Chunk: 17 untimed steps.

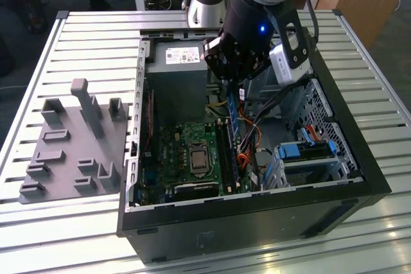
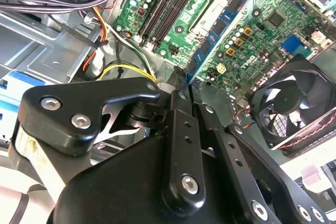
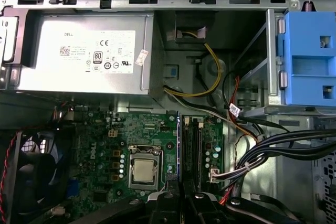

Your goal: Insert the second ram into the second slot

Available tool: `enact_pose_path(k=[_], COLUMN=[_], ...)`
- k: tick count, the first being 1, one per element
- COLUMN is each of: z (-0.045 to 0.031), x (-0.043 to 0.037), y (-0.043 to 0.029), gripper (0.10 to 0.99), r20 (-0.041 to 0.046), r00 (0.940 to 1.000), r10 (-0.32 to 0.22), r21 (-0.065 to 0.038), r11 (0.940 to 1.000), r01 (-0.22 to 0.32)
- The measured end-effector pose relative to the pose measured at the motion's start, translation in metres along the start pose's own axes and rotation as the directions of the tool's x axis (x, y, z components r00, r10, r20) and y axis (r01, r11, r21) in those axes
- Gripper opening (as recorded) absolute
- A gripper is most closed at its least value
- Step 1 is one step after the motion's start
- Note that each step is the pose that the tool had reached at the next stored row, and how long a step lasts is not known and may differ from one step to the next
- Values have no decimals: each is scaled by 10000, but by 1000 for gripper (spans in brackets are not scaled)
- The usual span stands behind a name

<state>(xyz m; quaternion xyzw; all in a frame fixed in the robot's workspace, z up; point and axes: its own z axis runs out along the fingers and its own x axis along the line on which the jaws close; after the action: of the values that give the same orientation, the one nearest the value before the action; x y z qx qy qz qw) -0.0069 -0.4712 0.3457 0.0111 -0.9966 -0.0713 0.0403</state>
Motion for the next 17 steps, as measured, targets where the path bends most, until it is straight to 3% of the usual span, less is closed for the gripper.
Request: enact_pose_path(k=[14,17], z=[63,77], x=[4,5], y=[-9,-11], gripper=[137,137], r20=[40,49], r00=[10000,10000], r10=[-9,-9], r21=[2,42], r11=[10000,10000], r01=[9,9])
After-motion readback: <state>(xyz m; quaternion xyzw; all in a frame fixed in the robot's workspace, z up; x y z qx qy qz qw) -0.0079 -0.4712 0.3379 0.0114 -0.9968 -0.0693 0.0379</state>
